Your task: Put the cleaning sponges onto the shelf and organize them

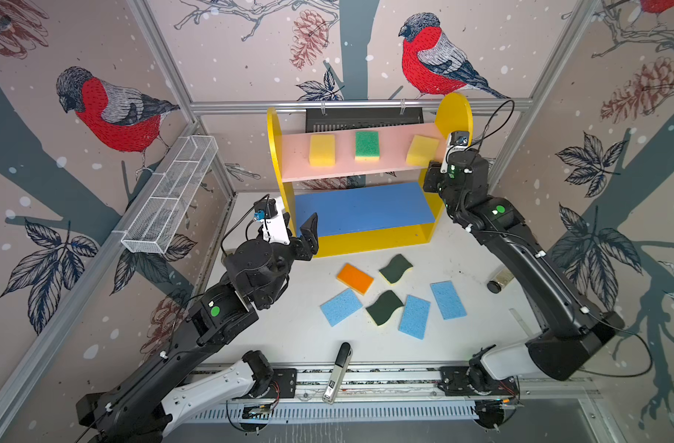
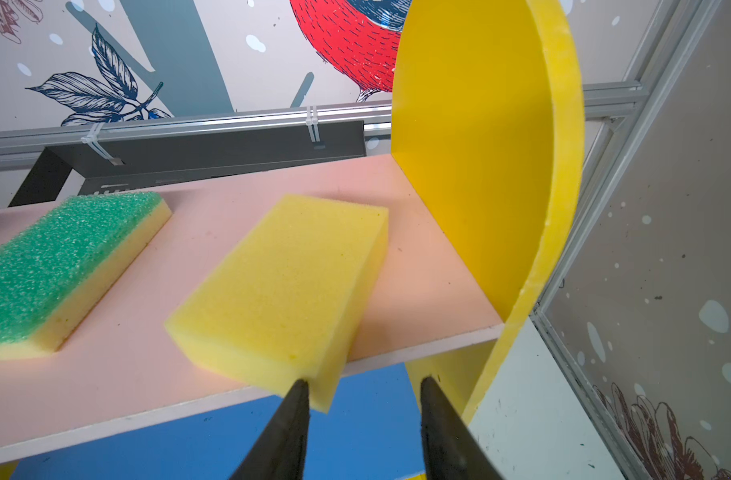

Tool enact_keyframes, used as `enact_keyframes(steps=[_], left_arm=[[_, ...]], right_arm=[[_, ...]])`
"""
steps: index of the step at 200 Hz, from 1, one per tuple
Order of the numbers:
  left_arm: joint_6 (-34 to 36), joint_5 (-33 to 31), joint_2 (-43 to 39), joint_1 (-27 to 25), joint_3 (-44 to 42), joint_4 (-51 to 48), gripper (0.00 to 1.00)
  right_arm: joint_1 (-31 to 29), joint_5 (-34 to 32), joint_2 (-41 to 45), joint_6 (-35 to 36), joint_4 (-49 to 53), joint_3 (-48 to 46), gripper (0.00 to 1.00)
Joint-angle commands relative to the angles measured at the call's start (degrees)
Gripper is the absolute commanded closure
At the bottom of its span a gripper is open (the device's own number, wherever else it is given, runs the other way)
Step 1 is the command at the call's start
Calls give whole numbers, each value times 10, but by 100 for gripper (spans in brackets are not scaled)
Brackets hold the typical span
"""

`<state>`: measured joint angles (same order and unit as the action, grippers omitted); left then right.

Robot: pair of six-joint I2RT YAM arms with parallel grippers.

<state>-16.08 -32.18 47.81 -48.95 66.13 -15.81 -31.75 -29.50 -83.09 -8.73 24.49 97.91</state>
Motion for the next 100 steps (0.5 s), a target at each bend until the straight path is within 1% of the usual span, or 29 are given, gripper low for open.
enact_keyframes(steps=[1,29,100], left_arm=[[2,-5,2,0,-1,9,29],[1,-5,3,1,-5,15,28],[-2,-7,-3,0,-16,21,29]], right_arm=[[8,17,-1,6,-14,4,56],[12,35,-5,6,-19,10,56],[27,43,-23,8,-22,26,55]])
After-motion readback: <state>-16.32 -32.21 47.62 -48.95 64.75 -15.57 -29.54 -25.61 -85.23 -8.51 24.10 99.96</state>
